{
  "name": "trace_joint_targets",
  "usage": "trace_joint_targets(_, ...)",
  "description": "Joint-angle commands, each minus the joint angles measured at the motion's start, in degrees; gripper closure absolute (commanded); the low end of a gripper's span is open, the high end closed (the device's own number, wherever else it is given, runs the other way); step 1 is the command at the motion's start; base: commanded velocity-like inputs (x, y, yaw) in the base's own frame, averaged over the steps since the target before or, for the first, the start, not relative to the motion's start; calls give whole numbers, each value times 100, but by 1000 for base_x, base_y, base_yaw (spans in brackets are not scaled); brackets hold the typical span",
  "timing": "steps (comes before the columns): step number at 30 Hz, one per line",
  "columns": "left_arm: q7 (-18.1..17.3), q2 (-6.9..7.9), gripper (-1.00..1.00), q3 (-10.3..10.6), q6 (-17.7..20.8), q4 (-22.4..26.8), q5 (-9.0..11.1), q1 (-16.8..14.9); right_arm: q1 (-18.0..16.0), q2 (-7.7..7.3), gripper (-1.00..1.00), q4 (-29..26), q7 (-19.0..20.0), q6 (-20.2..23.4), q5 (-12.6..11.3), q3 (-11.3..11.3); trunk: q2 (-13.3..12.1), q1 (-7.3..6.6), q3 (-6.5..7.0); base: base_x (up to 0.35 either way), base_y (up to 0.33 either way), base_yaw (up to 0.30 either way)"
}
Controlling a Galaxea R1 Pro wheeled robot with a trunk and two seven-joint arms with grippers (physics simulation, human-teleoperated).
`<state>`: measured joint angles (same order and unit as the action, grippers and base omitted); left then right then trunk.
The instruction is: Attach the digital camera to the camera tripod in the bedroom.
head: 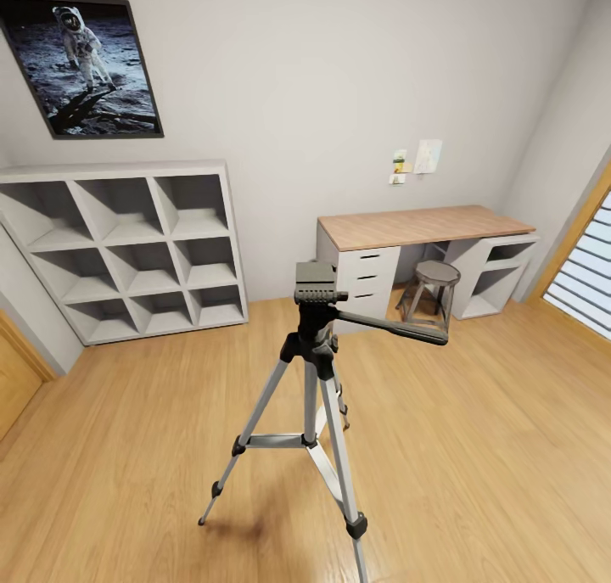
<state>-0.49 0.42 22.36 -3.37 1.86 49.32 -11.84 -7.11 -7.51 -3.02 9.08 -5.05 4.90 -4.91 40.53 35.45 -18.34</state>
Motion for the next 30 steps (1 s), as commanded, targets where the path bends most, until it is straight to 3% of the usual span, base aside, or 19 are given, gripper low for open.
trace_joint_targets(1,-13,1,100,48,-15,-1,52,-3,-3,-4,-100,-133,29,-6,53,-46,5,1,-7,0,0,0)
trace_joint_targets(2,-13,-2,100,48,-15,-1,52,-3,-6,-9,-100,-602,53,93,52,-46,5,1,-7,0,0,0)
trace_joint_targets(6,-13,-5,100,49,-15,-1,52,-3,-7,-22,-100,-1568,96,545,33,-54,5,1,-7,0,0,0)
trace_joint_targets(13,-13,-7,100,49,-15,-1,52,-3,46,-257,-100,-4005,278,2393,-2,-95,5,1,-7,0,0,0)
trace_joint_targets(16,-13,-7,100,53,-15,-1,52,-3,6,-292,-100,-4299,362,2705,9,-101,5,1,-7,0,0,0)
trace_joint_targets(22,-13,-11,100,65,-15,-1,47,-3,-544,-349,-100,-4533,676,2995,41,-101,5,1,-7,0,0,0)
trace_joint_targets(24,-13,-9,100,66,-15,-1,45,-3,-675,-396,-100,-4586,929,3099,42,-103,5,1,-7,0,0,0)
trace_joint_targets(25,-13,-8,100,63,-15,-1,43,-3,-771,-389,-100,-4632,1383,3216,46,-84,5,1,-7,-98,0,0)
trace_joint_targets(30,-13,-7,100,58,-15,-1,43,-3,-812,-349,-100,-4660,1626,3176,53,-39,5,1,-7,-223,0,0)
